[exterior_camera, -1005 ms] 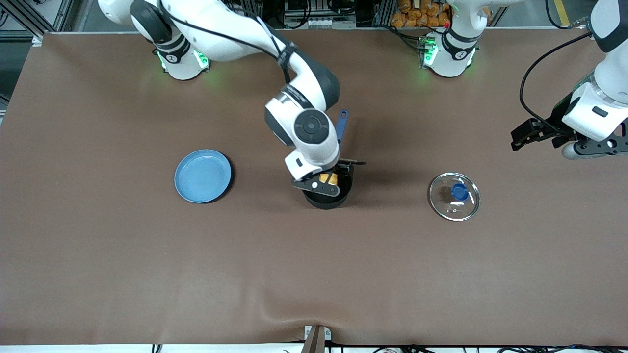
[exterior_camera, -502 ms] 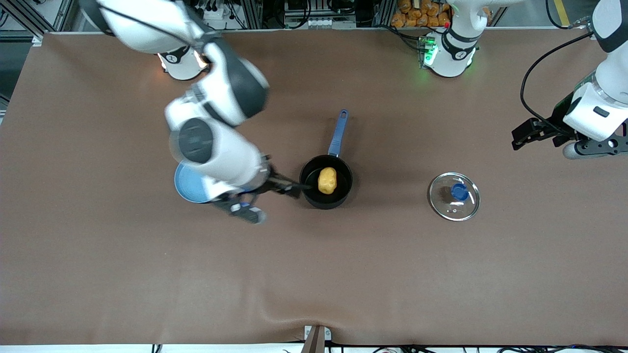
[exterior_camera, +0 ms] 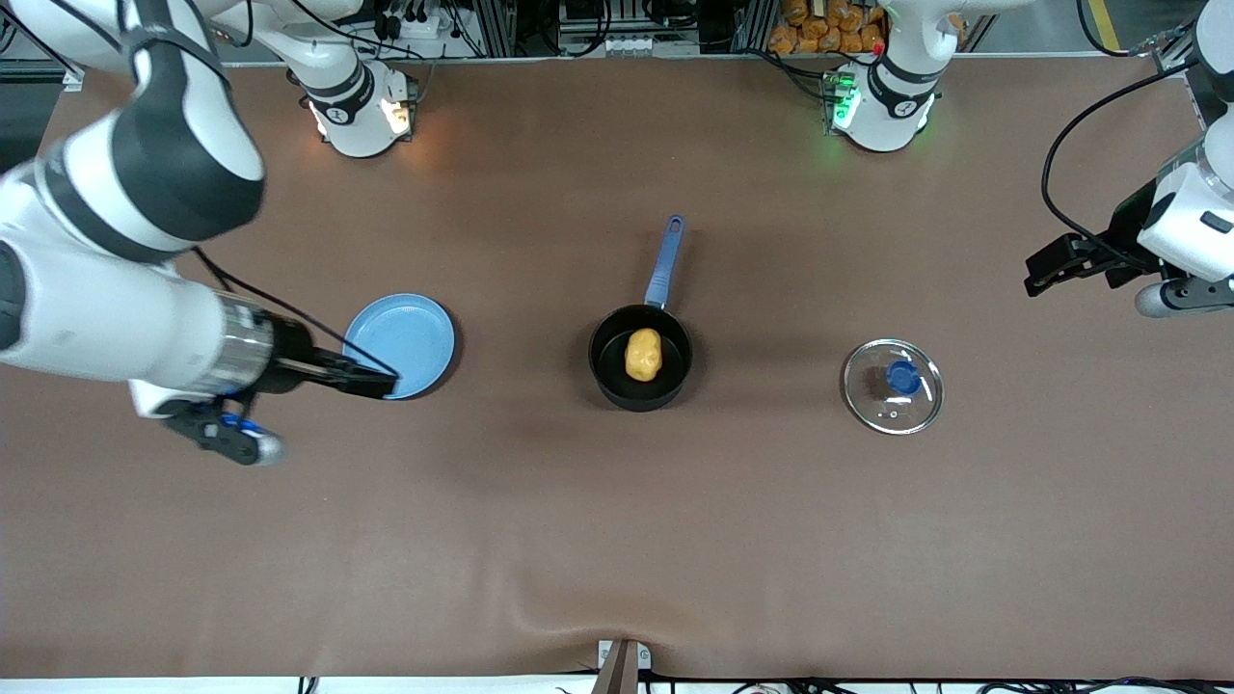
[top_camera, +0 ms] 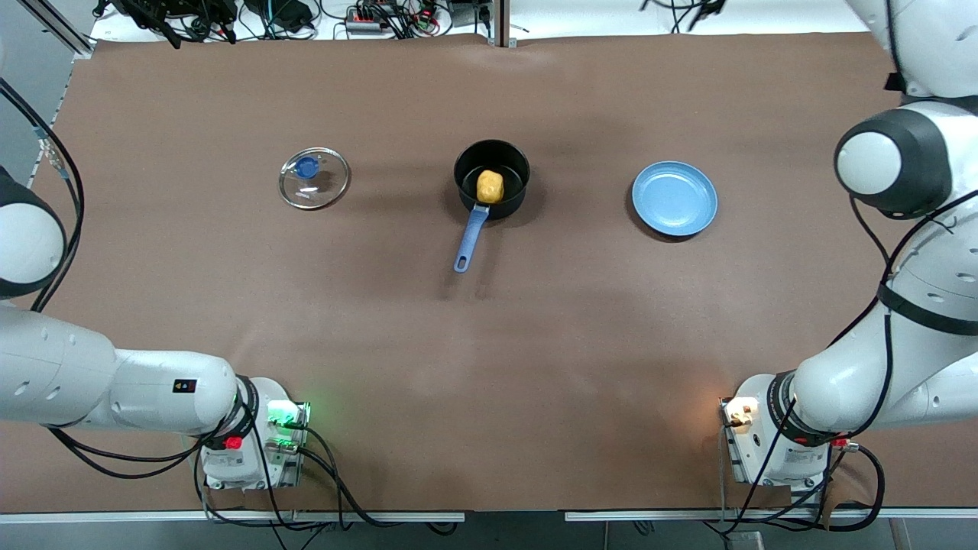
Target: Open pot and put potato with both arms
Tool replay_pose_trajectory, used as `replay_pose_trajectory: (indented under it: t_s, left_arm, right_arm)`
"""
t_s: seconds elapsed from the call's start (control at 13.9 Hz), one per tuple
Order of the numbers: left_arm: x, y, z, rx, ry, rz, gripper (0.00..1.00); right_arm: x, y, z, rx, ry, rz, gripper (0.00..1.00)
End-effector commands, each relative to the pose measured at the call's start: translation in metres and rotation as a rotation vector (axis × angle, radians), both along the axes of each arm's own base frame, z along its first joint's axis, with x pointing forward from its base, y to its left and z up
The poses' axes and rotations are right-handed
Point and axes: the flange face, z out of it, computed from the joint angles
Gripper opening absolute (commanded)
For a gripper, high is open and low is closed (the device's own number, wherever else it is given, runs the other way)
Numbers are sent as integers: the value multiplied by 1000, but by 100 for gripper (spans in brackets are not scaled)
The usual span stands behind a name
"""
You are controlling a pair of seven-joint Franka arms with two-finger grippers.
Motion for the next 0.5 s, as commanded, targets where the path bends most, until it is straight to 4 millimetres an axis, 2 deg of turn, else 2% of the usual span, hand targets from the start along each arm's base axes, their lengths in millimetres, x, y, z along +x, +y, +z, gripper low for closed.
replay_pose_trajectory:
  t_s: [0.0,0.07,0.14,0.29,0.43]
  left_arm:
    - [3,-6,5,-2,7,-34,100]
    - [2,-18,5,1,7,-66,100]
    - [2,-14,5,-1,6,-60,100]
    - [3,-7,6,0,4,-51,100]
    - [3,-5,7,-2,0,-30,100]
  right_arm:
    - [-27,-17,51,-133,-79,95,100]
    - [-34,-21,61,-153,-85,96,100]
    - [-44,-27,78,-168,-105,115,100]
    - [-68,-58,94,-208,-117,200,100]
    - [-92,-76,103,-226,-112,218,100]
